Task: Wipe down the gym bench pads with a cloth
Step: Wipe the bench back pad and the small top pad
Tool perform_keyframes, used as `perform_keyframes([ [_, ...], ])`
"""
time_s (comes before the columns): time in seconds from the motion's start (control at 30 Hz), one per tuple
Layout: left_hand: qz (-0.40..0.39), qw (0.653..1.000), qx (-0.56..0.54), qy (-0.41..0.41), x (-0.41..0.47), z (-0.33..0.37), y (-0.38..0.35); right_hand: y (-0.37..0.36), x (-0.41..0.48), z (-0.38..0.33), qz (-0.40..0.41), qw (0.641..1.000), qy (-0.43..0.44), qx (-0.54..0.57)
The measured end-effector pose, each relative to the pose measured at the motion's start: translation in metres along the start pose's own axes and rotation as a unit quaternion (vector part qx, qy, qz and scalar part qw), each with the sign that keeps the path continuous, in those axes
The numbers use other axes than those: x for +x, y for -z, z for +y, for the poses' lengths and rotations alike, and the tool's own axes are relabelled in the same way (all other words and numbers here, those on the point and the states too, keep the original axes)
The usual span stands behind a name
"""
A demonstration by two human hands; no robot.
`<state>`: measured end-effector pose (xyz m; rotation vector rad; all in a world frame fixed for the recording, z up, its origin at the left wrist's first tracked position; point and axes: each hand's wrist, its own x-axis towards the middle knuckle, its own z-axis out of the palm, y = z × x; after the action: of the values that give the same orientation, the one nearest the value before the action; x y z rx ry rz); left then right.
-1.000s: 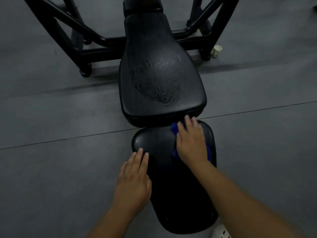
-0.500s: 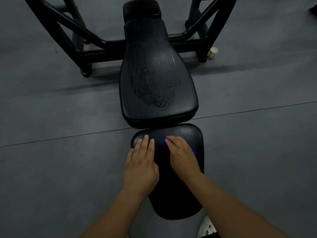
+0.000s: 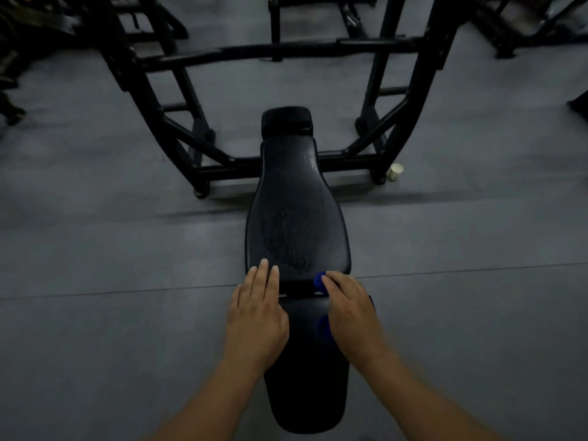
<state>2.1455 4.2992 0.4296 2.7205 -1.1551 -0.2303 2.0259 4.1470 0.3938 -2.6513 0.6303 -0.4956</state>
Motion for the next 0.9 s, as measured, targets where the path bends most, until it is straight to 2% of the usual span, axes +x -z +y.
perform_keyframes([
  [0.23,0.004,1.000,-0.011,0.009,0.059,-0.024,0.014,0.004,0.076,0.003,0.015,0.999,0.016,-0.035],
  [0.43,-0.045,0.998,-0.022,-0.045,0.145,-0.072,-0.006,-0.040,0.141,-0.001,0.014,0.997,-0.047,-0.055],
  [0.53,-0.051,0.998,-0.024,-0.038,0.179,-0.089,-0.023,-0.067,0.161,0.009,-0.011,0.997,-0.063,-0.045],
  [0.77,-0.058,0.998,-0.012,-0.001,0.229,-0.086,-0.106,-0.125,0.191,0.089,-0.041,0.996,-0.069,-0.029],
  [0.9,-0.058,0.998,-0.012,0.005,0.245,-0.081,-0.168,-0.174,0.196,0.136,-0.051,0.998,-0.033,-0.024],
])
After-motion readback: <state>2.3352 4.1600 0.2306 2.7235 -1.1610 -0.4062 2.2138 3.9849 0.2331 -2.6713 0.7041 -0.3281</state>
